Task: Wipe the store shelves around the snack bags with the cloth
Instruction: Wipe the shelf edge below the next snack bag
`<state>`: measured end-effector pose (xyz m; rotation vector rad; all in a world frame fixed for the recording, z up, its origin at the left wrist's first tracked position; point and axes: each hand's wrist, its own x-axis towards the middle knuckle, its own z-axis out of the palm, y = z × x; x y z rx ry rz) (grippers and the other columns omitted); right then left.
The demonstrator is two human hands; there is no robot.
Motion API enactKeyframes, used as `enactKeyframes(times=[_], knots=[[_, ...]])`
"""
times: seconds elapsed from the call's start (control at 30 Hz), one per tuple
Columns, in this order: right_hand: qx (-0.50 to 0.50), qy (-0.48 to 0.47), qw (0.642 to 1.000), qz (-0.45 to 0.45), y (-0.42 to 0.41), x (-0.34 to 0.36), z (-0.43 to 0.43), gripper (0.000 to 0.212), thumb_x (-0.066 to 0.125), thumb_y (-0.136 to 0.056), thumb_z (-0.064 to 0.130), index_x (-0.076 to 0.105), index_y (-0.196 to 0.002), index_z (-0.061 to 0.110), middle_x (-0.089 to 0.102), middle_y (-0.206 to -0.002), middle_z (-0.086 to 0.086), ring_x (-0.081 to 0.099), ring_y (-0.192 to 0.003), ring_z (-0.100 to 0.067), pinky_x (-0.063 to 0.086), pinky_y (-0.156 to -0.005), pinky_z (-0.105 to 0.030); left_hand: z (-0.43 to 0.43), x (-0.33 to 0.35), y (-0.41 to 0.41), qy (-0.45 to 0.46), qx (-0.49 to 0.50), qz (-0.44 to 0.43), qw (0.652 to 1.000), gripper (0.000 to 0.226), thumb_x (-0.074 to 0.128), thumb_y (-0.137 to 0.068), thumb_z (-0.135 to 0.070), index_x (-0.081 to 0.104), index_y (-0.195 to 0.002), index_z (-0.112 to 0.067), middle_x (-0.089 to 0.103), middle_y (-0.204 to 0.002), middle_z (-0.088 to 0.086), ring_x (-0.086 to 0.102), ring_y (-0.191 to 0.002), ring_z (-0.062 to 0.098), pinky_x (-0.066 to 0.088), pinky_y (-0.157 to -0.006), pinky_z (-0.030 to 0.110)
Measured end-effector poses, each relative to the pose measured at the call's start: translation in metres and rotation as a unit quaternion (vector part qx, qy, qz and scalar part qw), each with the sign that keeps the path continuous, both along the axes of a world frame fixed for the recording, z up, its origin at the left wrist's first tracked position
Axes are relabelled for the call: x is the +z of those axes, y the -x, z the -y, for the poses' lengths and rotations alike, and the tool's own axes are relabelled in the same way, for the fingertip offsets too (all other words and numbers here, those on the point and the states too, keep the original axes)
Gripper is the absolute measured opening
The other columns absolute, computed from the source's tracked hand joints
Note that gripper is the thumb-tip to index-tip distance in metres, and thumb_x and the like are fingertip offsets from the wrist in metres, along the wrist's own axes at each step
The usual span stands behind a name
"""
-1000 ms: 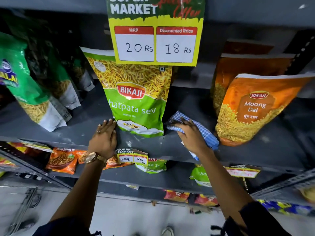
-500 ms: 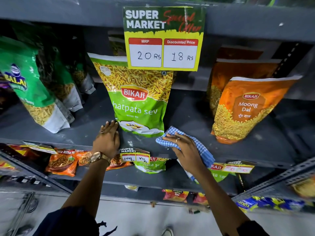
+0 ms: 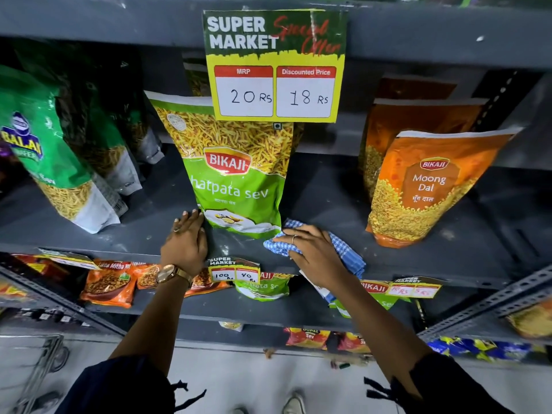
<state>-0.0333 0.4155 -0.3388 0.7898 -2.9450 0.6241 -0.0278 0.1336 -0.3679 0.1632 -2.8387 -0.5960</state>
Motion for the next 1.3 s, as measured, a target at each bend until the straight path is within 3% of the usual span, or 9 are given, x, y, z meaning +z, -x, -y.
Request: enactKeyframes(times=[0.17, 0.27, 0.47, 0.6, 0.7, 0.83, 0.97, 1.1, 1.3], knots=[[0.026, 0.040, 0.999, 0.022, -0.024, -0.005, -0.011, 0.049, 0.027, -0.080, 0.039, 0.057, -0.118, 0.033, 0.056, -0.132, 0.015, 0.043, -0.121, -0.011, 0.028, -0.103, -0.034, -0.002, 0.003, -0.001, 0.001, 0.001, 0.003, 1.000, 0.056, 0.025, -0.089, -0.032, 0.044, -0.137, -0.009, 0.042, -0.145, 0.012, 0.030, -0.138, 0.030, 0.028, -0.112, 0.046], [0.015, 0.047, 0.998, 0.027, -0.037, -0.010, -0.018, 0.050, 0.027, -0.081, 0.041, 0.056, -0.120, 0.031, 0.061, -0.125, 0.005, 0.044, -0.121, -0.013, 0.030, -0.104, -0.037, -0.004, 0.005, -0.003, 0.009, 0.006, 0.001, 1.000, 0.056, 0.026, -0.088, -0.030, 0.046, -0.135, -0.009, 0.043, -0.144, 0.013, 0.032, -0.137, 0.031, 0.028, -0.112, 0.046], [-0.023, 0.064, 0.997, 0.023, -0.059, -0.003, -0.029, 0.053, 0.029, -0.080, 0.044, 0.062, -0.114, 0.019, 0.063, -0.111, -0.012, 0.054, -0.108, -0.030, 0.029, -0.093, -0.028, -0.006, 0.009, -0.002, 0.002, 0.002, 0.014, 1.000, 0.058, 0.025, -0.087, -0.030, 0.045, -0.135, -0.005, 0.042, -0.144, 0.017, 0.032, -0.137, 0.033, 0.025, -0.113, 0.045], [-0.125, 0.239, 0.963, -0.006, -0.059, 0.035, -0.026, 0.038, 0.042, -0.086, 0.022, 0.058, -0.116, 0.007, 0.066, -0.111, -0.017, 0.053, -0.101, -0.015, 0.029, -0.084, -0.002, 0.001, 0.006, 0.000, -0.017, -0.023, 0.024, 0.999, 0.053, 0.027, -0.092, -0.027, 0.042, -0.137, -0.003, 0.038, -0.146, 0.020, 0.028, -0.139, 0.034, 0.019, -0.116, 0.044], [-0.103, 0.234, 0.962, -0.098, -0.040, 0.053, -0.001, 0.036, 0.041, -0.084, 0.014, 0.060, -0.114, 0.008, 0.068, -0.108, -0.015, 0.050, -0.096, -0.013, 0.033, -0.085, -0.015, 0.002, 0.004, 0.001, -0.024, -0.022, 0.024, 0.999, 0.045, 0.034, -0.097, -0.020, 0.041, -0.138, -0.004, 0.037, -0.146, 0.020, 0.026, -0.139, 0.034, 0.018, -0.117, 0.045], [0.017, 0.077, 0.993, -0.088, -0.028, 0.025, 0.030, 0.045, 0.037, -0.077, 0.016, 0.058, -0.117, 0.012, 0.066, -0.119, -0.007, 0.056, -0.112, -0.022, 0.038, -0.098, -0.033, 0.002, 0.005, 0.001, -0.021, -0.028, 0.015, 0.999, 0.042, 0.037, -0.097, -0.017, 0.044, -0.135, -0.001, 0.040, -0.143, 0.022, 0.030, -0.137, 0.037, 0.018, -0.116, 0.045], [0.011, -0.003, 0.998, -0.063, -0.022, 0.008, 0.033, 0.042, 0.043, -0.080, 0.012, 0.057, -0.119, 0.015, 0.065, -0.123, -0.004, 0.055, -0.116, -0.025, 0.045, -0.099, -0.042, 0.003, 0.006, 0.002, -0.003, -0.036, 0.020, 0.999, 0.041, 0.037, -0.097, -0.016, 0.044, -0.134, -0.001, 0.040, -0.144, 0.023, 0.030, -0.137, 0.037, 0.019, -0.116, 0.045], [0.009, -0.017, 0.999, -0.045, -0.022, 0.011, 0.036, 0.040, 0.051, -0.079, 0.006, 0.058, -0.118, 0.010, 0.066, -0.119, -0.010, 0.057, -0.112, -0.029, 0.047, -0.096, -0.044, 0.002, 0.009, -0.002, -0.001, -0.038, 0.015, 0.999, 0.048, 0.029, -0.096, -0.025, 0.044, -0.135, -0.002, 0.040, -0.144, 0.022, 0.030, -0.137, 0.036, 0.019, -0.116, 0.043], [0.014, 0.024, 0.999, 0.025, -0.025, 0.021, 0.018, 0.042, 0.035, -0.080, 0.021, 0.063, -0.110, 0.013, 0.069, -0.110, -0.014, 0.060, -0.104, -0.029, 0.047, -0.091, -0.037, 0.001, 0.010, -0.005, 0.001, -0.038, 0.001, 0.999, 0.043, 0.033, -0.097, -0.019, 0.042, -0.136, -0.001, 0.039, -0.144, 0.022, 0.030, -0.137, 0.036, 0.020, -0.116, 0.045]])
